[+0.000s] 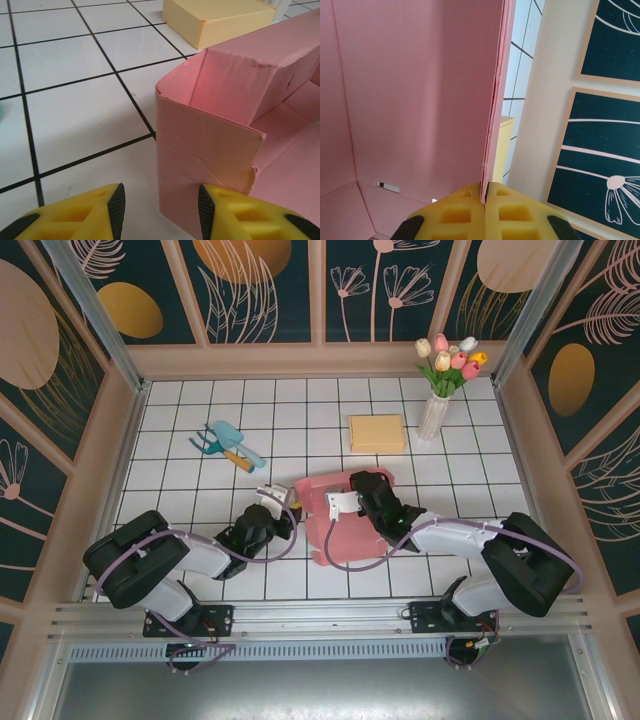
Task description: Fold the paper box
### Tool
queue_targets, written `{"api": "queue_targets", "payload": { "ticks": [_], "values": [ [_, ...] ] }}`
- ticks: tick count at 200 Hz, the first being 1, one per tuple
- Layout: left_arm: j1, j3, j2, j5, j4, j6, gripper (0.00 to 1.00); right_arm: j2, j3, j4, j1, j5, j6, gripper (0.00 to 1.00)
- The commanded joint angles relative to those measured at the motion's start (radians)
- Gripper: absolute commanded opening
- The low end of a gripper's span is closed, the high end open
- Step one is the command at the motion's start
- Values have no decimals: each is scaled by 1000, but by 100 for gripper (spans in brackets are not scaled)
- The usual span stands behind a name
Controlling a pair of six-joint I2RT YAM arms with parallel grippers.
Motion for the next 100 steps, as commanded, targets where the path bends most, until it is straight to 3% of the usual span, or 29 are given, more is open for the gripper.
{"api": "queue_targets", "payload": {
  "ticks": [1, 100],
  "values": [
    [4, 14, 17, 46, 82, 16, 44, 30, -13, -69, 6, 5, -1, 0],
    [3, 40, 72, 46, 121, -44, 42, 58, -3, -72, 9, 8, 19, 0]
  ]
}}
